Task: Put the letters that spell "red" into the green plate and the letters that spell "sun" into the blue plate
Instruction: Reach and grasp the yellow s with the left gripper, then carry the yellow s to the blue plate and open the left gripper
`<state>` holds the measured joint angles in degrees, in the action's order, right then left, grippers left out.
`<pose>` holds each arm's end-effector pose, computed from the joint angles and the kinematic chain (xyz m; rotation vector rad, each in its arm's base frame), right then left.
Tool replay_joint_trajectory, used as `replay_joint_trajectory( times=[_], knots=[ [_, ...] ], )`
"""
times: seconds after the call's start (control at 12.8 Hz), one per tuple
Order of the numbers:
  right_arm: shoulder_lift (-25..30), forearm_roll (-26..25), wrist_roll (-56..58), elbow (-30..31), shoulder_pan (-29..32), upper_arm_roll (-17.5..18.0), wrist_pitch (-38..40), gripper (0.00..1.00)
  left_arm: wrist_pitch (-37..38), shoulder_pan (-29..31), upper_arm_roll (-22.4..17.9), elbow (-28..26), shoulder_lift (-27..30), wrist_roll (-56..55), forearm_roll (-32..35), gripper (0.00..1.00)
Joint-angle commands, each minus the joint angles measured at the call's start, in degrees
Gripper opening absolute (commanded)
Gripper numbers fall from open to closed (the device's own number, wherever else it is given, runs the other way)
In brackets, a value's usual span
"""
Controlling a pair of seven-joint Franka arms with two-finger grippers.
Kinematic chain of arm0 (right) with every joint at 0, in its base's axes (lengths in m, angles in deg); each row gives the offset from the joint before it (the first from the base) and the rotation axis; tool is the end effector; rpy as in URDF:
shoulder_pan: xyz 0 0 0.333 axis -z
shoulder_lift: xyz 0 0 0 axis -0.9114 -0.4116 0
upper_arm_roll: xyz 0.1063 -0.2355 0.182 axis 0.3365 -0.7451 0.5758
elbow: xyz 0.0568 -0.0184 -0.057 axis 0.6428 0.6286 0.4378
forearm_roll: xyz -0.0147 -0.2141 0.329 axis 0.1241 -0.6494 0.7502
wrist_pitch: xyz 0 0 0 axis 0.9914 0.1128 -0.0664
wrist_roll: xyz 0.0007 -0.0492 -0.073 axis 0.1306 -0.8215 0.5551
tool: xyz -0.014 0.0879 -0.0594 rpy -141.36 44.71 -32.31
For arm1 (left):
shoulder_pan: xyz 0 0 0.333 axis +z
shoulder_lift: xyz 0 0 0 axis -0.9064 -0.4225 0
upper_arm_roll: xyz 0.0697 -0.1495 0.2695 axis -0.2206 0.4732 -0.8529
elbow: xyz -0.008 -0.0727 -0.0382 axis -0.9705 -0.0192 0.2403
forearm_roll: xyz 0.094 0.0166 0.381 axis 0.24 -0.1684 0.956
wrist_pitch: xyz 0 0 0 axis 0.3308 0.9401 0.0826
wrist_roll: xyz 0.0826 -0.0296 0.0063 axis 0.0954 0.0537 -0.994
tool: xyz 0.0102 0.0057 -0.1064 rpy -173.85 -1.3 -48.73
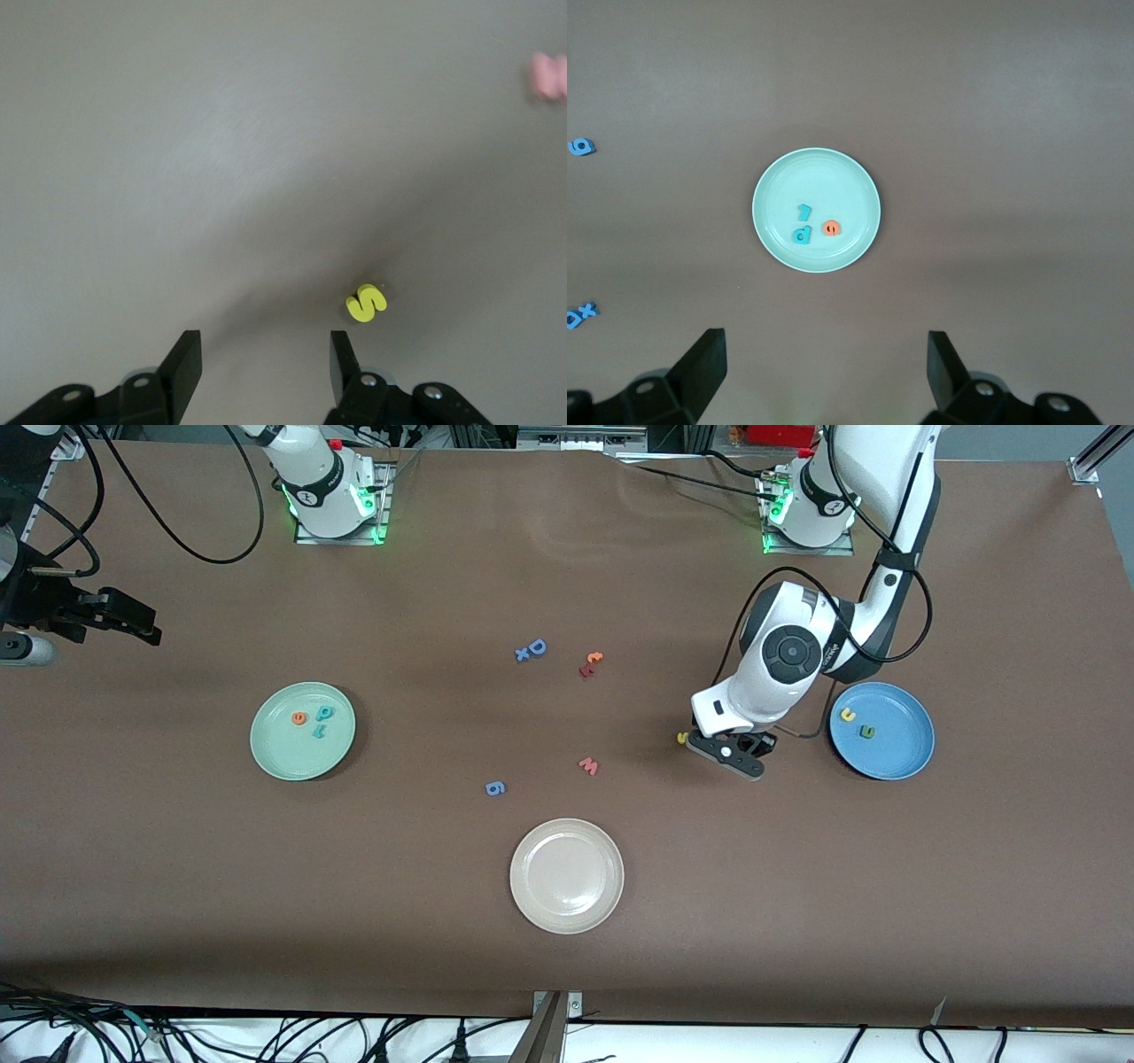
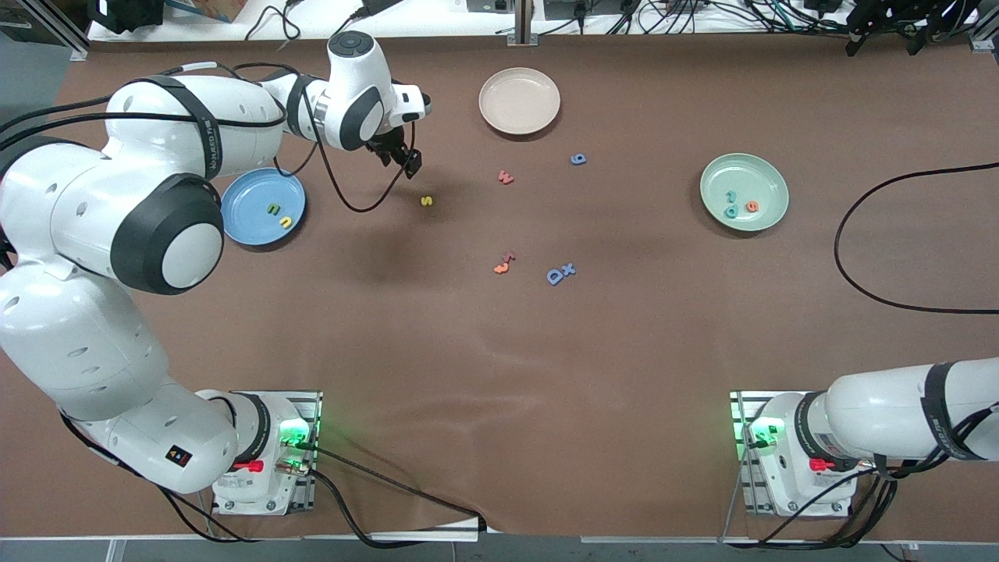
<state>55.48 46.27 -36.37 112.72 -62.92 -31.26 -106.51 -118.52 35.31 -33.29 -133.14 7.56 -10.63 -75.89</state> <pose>0.5495 -0.0177 0.5837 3.1240 -0.0313 -0.1040 0.5562 -0.2479 0.2505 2.9470 -1.0558 0.0192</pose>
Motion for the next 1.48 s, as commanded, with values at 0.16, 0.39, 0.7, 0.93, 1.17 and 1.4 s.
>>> replay_joint_trajectory(
  times=[0.16,0.39,0.7,0.93,1.17,1.4],
  knots=[
    [-0.81,0.52,-0.02,-1.32,1.10,1.26,-0.20,1.00,-2.26,-2.64,0.51,1.57,-3.50,27.28,1.43,0.73],
    [-0.81,0.70,-0.11,-1.59,1.01,1.43,0.23,1.00,-9.90,-4.66,1.67,0.34,-7.46,31.89,1.70,0.76],
    [-0.81,0.70,0.51,-1.59,1.01,1.43,0.14,1.00,-11.41,-4.85,1.76,-2.55,-6.86,31.98,1.61,0.80],
    [-0.89,0.78,0.60,-1.68,1.01,1.35,0.23,1.00,-11.32,-4.05,1.67,-4.84,-5.01,32.25,1.61,0.75],
    [-0.89,0.78,0.51,-1.68,1.01,1.43,0.23,1.00,-11.32,-4.05,1.67,-5.29,-5.01,32.07,1.61,0.73],
    [-0.89,0.96,0.51,-1.68,1.01,1.35,0.23,1.00,-11.32,-4.14,1.67,-5.73,-5.01,31.98,1.61,0.71]
  ],
)
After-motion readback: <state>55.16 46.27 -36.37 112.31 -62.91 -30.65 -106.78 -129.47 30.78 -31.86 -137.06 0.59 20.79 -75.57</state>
